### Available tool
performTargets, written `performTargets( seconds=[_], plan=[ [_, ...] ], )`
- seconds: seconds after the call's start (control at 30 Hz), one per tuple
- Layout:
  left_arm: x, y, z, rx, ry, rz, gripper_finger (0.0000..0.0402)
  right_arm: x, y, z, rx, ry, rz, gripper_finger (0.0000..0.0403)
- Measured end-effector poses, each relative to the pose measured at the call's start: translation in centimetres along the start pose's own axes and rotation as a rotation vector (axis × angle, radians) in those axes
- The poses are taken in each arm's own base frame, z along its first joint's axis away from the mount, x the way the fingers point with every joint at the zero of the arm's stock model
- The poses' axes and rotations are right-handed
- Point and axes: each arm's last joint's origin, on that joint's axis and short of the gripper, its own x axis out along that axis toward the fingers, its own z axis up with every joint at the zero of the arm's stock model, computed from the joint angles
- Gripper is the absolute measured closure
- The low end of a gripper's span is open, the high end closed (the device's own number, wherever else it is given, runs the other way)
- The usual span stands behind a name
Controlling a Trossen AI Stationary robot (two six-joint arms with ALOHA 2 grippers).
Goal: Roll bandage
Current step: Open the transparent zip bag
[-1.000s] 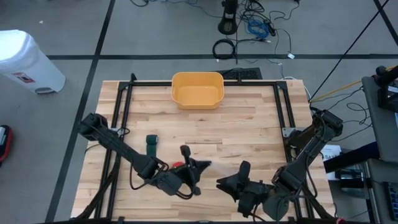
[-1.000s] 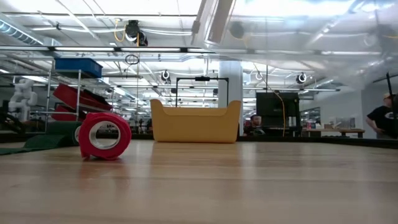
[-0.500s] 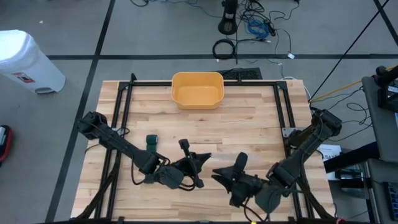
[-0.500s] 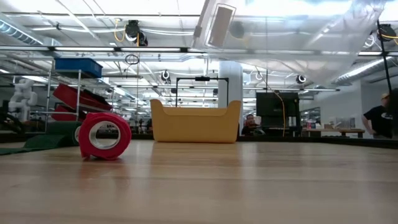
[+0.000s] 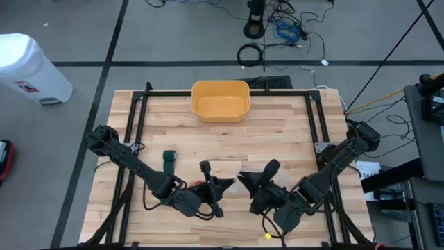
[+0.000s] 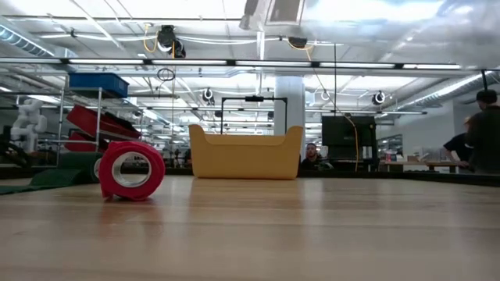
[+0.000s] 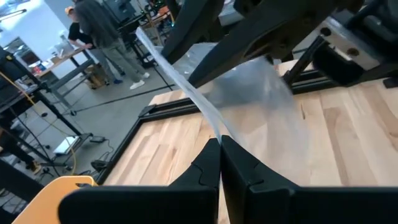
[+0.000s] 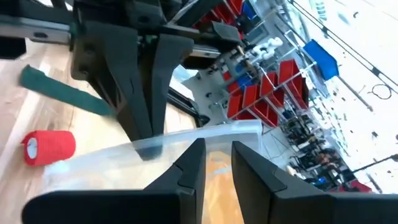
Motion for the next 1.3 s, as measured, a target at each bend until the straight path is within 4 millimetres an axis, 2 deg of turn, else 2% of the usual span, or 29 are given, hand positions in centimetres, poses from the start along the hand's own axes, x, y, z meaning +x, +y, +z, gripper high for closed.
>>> performTargets(
  seconds=[0.13,0.23,0.4,0.5,0.6,0.73,0.83,1.3],
  plan=[
    [0.1,0.1,0.0,-0.001,0.001,0.002,0.0395,0.0,0.0,0.1,0.037,-0.012,0.023,0.0341],
    [0.2,0.2,-0.1,0.0,0.005,0.016,0.0395,0.0,0.3,0.3,0.035,-0.052,0.139,0.0342],
    [0.5,0.5,-0.1,-0.001,0.01,0.032,0.0395,-0.2,0.8,0.4,-0.029,-0.11,0.298,0.0342],
    [0.5,0.5,-0.1,-0.003,0.009,0.034,0.0395,0.0,1.6,0.2,-0.09,-0.114,0.32,0.0342],
    [0.5,0.5,-0.1,-0.003,0.009,0.034,0.0395,0.8,3.1,0.0,-0.183,-0.093,0.266,0.0341],
    [0.5,0.5,-0.1,-0.025,0.01,0.034,0.0395,1.8,4.6,0.0,-0.28,-0.045,0.081,0.0341],
    [0.6,0.5,-0.1,-0.026,0.01,0.03,0.0395,2.2,5.4,0.1,-0.329,-0.048,0.052,0.0341],
    [0.4,0.3,0.0,-0.026,0.005,0.016,0.0395,2.5,5.2,-0.2,-0.332,0.023,-0.056,0.0341]
  ],
)
